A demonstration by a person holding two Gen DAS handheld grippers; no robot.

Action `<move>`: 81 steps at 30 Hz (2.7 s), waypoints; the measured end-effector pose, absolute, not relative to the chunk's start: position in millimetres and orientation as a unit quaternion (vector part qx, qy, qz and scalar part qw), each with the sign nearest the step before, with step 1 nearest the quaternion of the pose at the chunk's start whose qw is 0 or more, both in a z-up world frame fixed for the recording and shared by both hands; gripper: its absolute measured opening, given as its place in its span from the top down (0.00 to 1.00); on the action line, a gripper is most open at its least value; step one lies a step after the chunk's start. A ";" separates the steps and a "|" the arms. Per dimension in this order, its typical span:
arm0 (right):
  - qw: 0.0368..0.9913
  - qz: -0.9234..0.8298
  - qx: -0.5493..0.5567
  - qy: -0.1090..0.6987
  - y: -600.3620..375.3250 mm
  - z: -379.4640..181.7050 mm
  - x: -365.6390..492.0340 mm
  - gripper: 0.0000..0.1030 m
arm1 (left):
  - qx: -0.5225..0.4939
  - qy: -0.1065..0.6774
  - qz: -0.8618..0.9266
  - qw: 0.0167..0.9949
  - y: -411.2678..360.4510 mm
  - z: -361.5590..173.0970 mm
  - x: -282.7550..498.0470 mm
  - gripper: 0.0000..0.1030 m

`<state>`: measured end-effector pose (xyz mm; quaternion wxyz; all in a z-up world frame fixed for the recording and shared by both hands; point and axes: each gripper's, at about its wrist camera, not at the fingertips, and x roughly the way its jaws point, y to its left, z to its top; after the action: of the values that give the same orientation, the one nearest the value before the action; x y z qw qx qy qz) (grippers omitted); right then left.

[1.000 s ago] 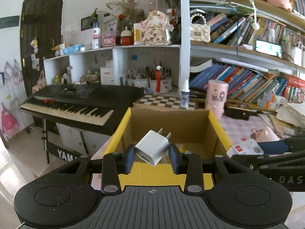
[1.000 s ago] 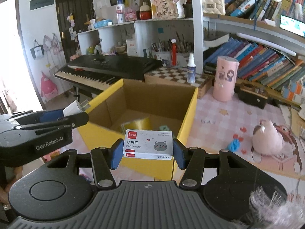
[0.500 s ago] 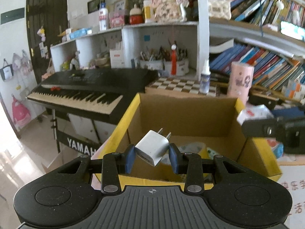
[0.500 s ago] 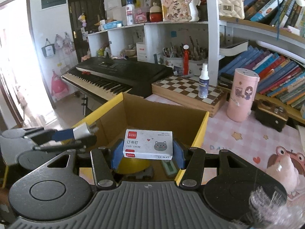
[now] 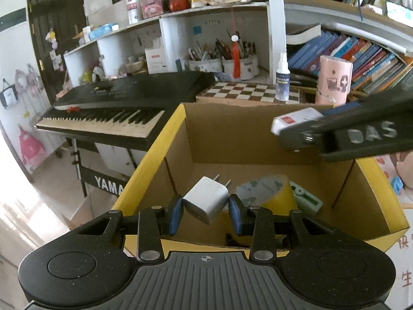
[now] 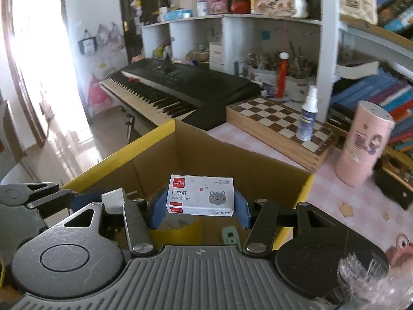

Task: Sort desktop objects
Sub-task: 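Open the left tool into the box while the right tool releases the staple box, then withdraw both open tools from the box back over the table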

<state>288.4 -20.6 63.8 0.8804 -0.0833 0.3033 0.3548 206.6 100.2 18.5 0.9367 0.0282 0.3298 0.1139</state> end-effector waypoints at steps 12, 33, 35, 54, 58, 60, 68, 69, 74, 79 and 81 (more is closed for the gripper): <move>0.839 0.408 -0.137 0.334 23.0 49.2 328.2 0.50 | 0.043 0.336 0.112 0.934 96.6 19.1 213.3 0.48; 0.767 0.440 -0.207 0.418 71.5 9.8 354.9 0.49 | 0.054 0.315 0.133 0.938 93.6 31.1 200.8 0.10; 0.769 0.440 -0.207 0.414 70.8 11.0 354.0 0.49 | 0.050 0.314 0.134 0.939 94.7 32.0 200.4 0.10; 0.855 0.392 -0.103 0.324 3.0 76.7 320.4 0.47 | 0.024 0.281 0.151 0.947 102.3 45.6 180.3 0.06; 0.874 0.364 -0.075 0.312 -20.6 85.6 307.5 0.46 | 0.014 0.273 0.155 0.949 104.7 49.9 173.2 0.05; 0.884 0.348 -0.057 0.307 -33.0 88.5 299.3 0.45 | 0.009 0.268 0.158 0.950 105.6 52.1 169.6 0.05; 0.915 0.276 0.007 0.293 -72.6 89.6 267.2 0.45 | -0.010 0.251 0.158 0.955 109.3 59.5 153.0 0.04; 0.919 0.268 0.008 0.289 -75.9 89.0 261.1 0.45 | -0.012 0.250 0.156 0.955 109.3 59.8 149.9 0.04; 0.924 0.246 0.009 0.292 -81.9 81.7 235.6 0.45 | -0.012 0.248 0.144 0.958 107.7 59.0 136.7 0.04; 0.930 0.227 -0.001 0.290 -79.3 70.5 203.0 0.45 | -0.012 0.252 0.131 0.959 106.3 55.7 119.0 0.04; 0.932 0.220 -0.011 0.288 -77.4 64.9 188.8 0.44 | -0.013 0.255 0.126 0.959 106.2 53.3 110.6 0.04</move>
<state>188.8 -77.4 64.9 0.9318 -0.0107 0.2883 0.2202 110.6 106.2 53.3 0.9585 -0.0129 0.2555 0.1256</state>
